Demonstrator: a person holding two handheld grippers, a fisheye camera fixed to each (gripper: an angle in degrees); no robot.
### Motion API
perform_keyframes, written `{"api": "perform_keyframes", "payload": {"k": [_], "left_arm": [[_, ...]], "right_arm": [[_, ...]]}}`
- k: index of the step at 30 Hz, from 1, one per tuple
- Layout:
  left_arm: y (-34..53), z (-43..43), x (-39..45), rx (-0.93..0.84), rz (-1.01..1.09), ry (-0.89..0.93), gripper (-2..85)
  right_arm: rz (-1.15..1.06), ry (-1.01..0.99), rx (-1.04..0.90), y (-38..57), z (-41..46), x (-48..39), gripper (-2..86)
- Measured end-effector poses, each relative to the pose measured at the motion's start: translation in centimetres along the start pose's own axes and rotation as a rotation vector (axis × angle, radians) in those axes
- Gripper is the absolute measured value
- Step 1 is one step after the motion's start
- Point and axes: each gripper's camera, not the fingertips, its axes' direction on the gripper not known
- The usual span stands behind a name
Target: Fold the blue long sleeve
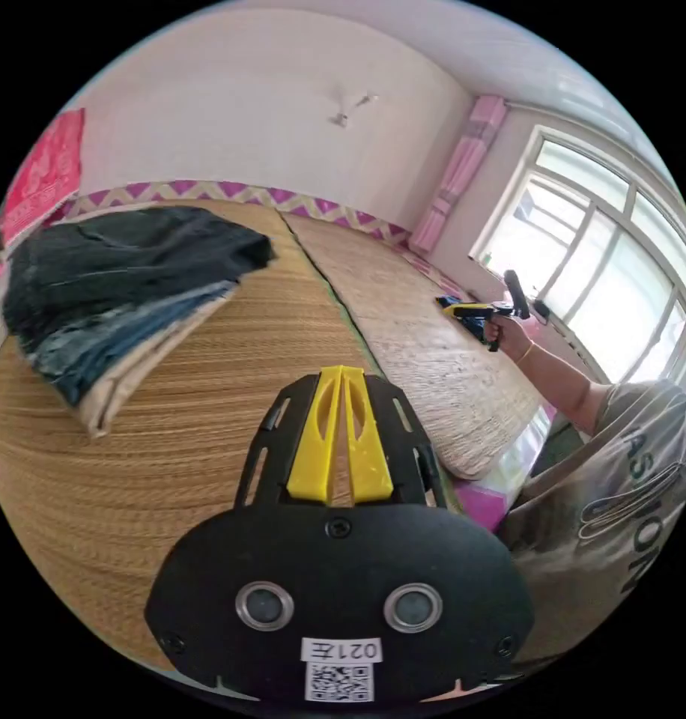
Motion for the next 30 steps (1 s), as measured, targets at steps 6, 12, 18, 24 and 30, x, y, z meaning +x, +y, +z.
{"api": "perform_keyframes", "payload": {"k": [6, 12, 18, 24, 30], "left_arm": [[-2.7, 10.1, 5.1, -0.042, -0.058, 0.295, -1.0], [-2.9, 14.0, 7.2, -0.022, -0.037, 0.263, -1.0], [-4.0, 14.1, 8.3, -0.041, -0.003, 0.219, -1.0], [-5.2, 14.0, 8.1, -0.066, -0.002, 0.214, -1.0], [-6.3, 13.6, 6.4, -0.069, -0.045, 0.255, -1.0]], "right_arm": [[0.304, 0.436, 0.006, 9.9, -4.7, 9.4, 0.9], [0.206, 0.784, -0.172, 7.9, -2.7, 13.4, 13.6], [0.247, 0.785, -0.281, 5.2, 0.5, 16.2, 12.7], [0.374, 0.769, -0.277, 5.2, -0.5, 18.1, 6.3], [0.381, 0.477, -0.314, 4.9, -4.0, 14.6, 6.2]]}}
